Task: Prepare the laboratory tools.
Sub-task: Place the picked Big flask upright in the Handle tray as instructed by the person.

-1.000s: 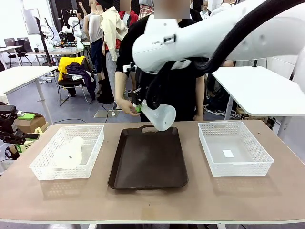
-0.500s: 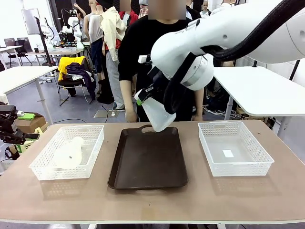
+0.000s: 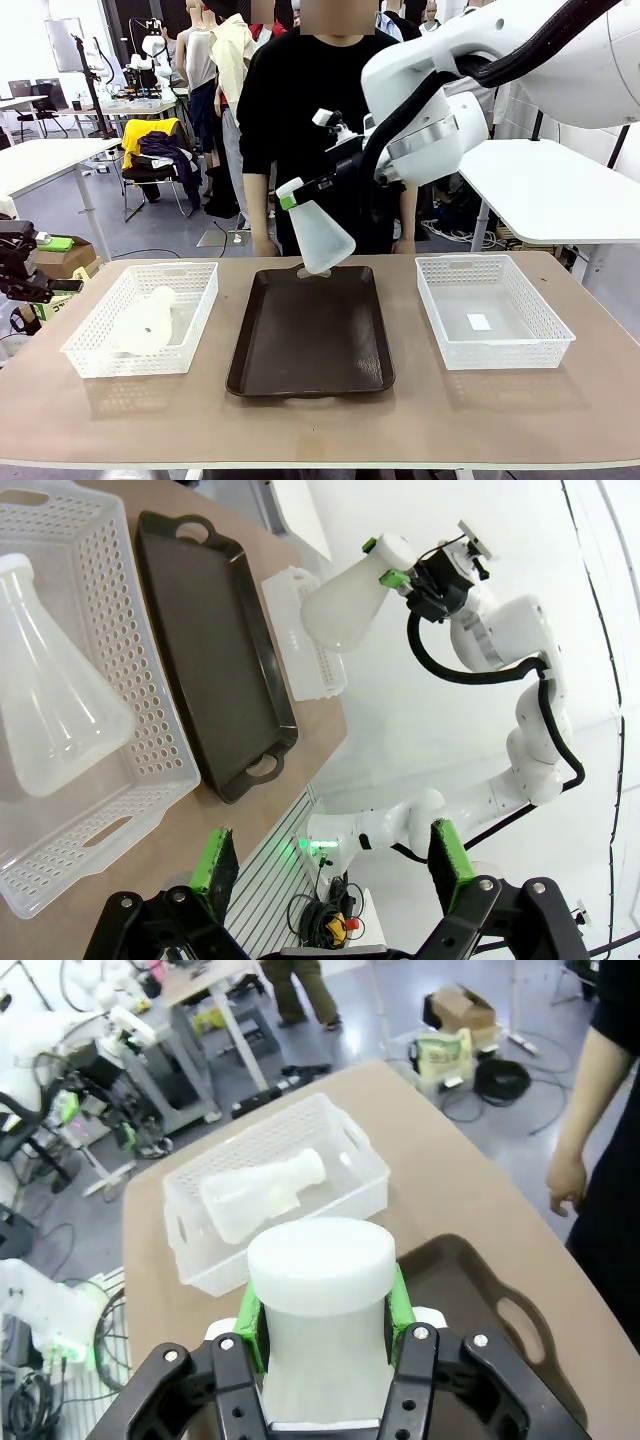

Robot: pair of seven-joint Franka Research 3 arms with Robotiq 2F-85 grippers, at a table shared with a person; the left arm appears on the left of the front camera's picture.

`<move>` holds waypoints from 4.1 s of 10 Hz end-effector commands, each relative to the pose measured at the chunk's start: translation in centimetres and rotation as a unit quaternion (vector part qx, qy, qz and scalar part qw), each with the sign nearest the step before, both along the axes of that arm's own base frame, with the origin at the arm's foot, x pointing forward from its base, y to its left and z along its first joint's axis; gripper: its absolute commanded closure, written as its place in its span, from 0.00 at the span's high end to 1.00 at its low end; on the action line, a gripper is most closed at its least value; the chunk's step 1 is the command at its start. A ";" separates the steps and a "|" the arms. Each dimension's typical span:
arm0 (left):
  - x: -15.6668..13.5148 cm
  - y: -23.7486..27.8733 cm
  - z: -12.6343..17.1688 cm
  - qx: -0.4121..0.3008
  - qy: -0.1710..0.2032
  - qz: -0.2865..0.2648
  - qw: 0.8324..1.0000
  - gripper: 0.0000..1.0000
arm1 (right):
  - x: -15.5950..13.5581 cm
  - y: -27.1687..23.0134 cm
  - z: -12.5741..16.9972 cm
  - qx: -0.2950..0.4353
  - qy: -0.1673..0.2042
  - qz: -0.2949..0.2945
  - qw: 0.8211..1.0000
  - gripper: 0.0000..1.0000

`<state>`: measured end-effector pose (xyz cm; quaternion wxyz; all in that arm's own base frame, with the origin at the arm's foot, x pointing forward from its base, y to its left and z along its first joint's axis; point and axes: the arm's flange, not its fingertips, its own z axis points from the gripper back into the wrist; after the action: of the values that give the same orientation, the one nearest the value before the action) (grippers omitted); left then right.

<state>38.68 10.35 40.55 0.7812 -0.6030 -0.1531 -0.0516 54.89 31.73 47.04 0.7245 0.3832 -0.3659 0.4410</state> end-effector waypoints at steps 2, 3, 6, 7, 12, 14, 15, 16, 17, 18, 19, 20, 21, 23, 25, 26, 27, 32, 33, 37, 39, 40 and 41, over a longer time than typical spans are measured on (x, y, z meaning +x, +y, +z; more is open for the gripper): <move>-0.1 0.0 0.2 -0.002 -0.004 0.001 1.000 1.00 | 0.0 0.0 0.0 0.000 0.000 0.000 1.000 0.00; -0.1 0.0 0.2 -0.002 -0.004 0.001 1.000 1.00 | 0.0 0.0 0.0 0.000 0.000 0.000 1.000 0.00; -0.1 0.0 0.2 -0.002 -0.004 0.001 1.000 1.00 | 0.3 -0.1 -0.2 0.005 -0.002 0.015 1.000 0.00; -0.1 0.0 0.2 -0.002 -0.004 0.001 1.000 1.00 | 0.8 -0.3 -1.9 -0.012 -0.025 0.028 0.999 0.00; -0.1 0.0 0.2 -0.002 -0.004 0.001 1.000 1.00 | 2.2 -1.6 -8.2 0.080 -0.122 0.099 0.984 0.00; -0.1 0.0 0.2 -0.002 -0.004 0.001 1.000 1.00 | 2.4 -2.0 -10.2 0.152 -0.150 0.095 0.972 0.00; -0.1 0.0 0.2 -0.002 -0.004 0.001 1.000 1.00 | 2.4 -1.8 -11.1 0.175 -0.158 0.084 0.968 0.00; -0.1 0.0 0.2 -0.002 -0.004 0.001 1.000 1.00 | 2.3 -1.4 -11.9 0.178 -0.167 0.061 0.968 0.00; -0.1 0.0 0.2 -0.002 -0.004 0.001 1.000 1.00 | 2.2 -1.1 -12.2 0.181 -0.179 0.045 0.966 0.00; -0.1 0.0 0.2 -0.002 -0.004 0.001 1.000 1.00 | 2.1 -1.1 -12.4 0.185 -0.191 0.028 0.963 0.00; -0.1 0.0 0.2 -0.002 -0.004 0.001 1.000 1.00 | 2.1 -1.2 -12.5 0.185 -0.193 0.022 0.963 0.00; -0.1 0.0 0.2 -0.002 -0.004 0.001 1.000 1.00 | 2.0 -1.1 -12.5 0.187 -0.192 0.022 0.963 0.00; -0.1 0.0 0.2 -0.002 -0.004 0.001 1.000 1.00 | 1.8 -1.0 -12.7 0.190 -0.188 0.024 0.963 0.00; -0.1 0.0 0.2 -0.002 -0.004 0.001 1.000 1.00 | 1.5 -0.4 -13.8 0.195 -0.176 0.023 0.965 0.00; -0.1 0.0 0.2 -0.002 -0.004 0.001 1.000 1.00 | 1.3 0.0 -15.2 0.202 -0.170 0.019 0.964 0.00; -0.1 0.0 0.2 -0.002 -0.004 0.001 1.000 1.00 | 1.3 0.0 -15.8 0.208 -0.168 0.015 0.964 0.00; -0.1 0.0 0.2 -0.002 -0.004 0.001 1.000 1.00 | 1.3 0.0 -16.3 0.212 -0.167 0.009 0.963 0.00; -0.1 0.0 0.2 -0.002 -0.004 0.001 1.000 1.00 | 1.1 0.0 -18.5 0.231 -0.144 0.001 0.962 0.00; -0.1 0.0 0.2 -0.002 -0.004 0.001 1.000 1.00 | 1.0 -0.1 -18.4 0.233 -0.141 0.001 0.962 0.03; -0.1 0.0 0.2 -0.002 -0.004 0.001 1.000 1.00 | 0.5 -0.5 -17.8 0.225 -0.142 0.004 0.964 0.64; -0.1 0.0 0.2 -0.002 -0.004 0.001 1.000 1.00 | 0.4 -0.6 -17.3 0.217 -0.143 0.009 0.966 0.98; -0.1 0.0 0.2 -0.002 -0.004 0.001 1.000 1.00 | 0.4 -0.8 -17.2 0.214 -0.142 0.010 0.966 1.00; -0.1 0.0 0.2 -0.002 -0.004 0.001 1.000 1.00 | 0.4 -0.9 -17.2 0.214 -0.139 0.010 0.967 1.00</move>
<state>38.68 10.34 40.54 0.7812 -0.6030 -0.1530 -0.0516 56.03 31.18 29.83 0.5587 0.4717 -0.5470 0.4076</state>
